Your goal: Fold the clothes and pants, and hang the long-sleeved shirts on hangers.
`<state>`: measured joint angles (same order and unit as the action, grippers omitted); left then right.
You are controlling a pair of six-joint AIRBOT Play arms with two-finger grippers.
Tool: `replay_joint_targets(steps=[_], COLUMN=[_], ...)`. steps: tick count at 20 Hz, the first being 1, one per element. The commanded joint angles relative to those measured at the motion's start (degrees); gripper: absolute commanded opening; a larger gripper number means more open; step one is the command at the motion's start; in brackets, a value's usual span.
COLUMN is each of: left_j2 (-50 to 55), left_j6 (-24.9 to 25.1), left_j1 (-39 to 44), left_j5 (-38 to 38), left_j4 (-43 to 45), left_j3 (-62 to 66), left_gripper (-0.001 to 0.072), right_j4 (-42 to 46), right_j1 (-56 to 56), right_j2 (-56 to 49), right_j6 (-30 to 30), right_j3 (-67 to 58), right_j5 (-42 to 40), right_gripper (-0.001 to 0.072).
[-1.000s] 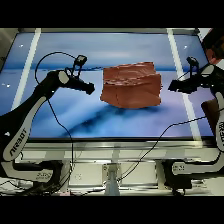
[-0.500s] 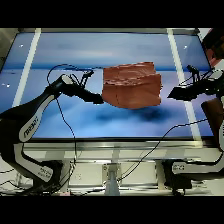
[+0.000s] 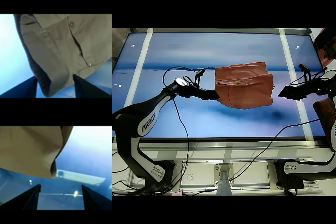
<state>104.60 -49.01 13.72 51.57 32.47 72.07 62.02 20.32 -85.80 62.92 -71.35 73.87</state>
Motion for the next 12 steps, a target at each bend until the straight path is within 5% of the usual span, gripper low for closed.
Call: replay_joint_targets(steps=[1, 3, 4, 9, 12], left_j2=[0.4, 0.4, 0.4, 0.3, 0.3], left_j6=[1.8, 2.0, 2.0, 2.0, 1.9], left_j1=[0.3, 0.7, 1.0, 1.8, 1.8], left_j5=[-1.5, -1.8, -2.0, -1.9, -1.9], left_j4=[-1.7, -1.7, -1.7, -1.7, -1.7], left_j3=[0.0, 0.0, 0.0, 0.0, 0.0], left_gripper=[0.0388, 0.0118, 0.0083, 0.0083, 0.0083], right_j4=[-1.8, -4.4, -6.2, -8.3, -8.1], right_j1=[0.0, 0.0, 0.0, 0.0, 0.0], right_j2=[-0.2, -0.2, -0.2, -0.3, -1.1], right_j6=[0.0, -0.1, -0.1, 1.7, 8.7], right_j3=[0.1, 2.1, 4.0, 14.2, 14.4], right_j5=[0.6, 0.6, 0.6, -3.9, -10.4], right_gripper=[0.0557, 0.0555, 0.0555, 0.0556, 0.0556])
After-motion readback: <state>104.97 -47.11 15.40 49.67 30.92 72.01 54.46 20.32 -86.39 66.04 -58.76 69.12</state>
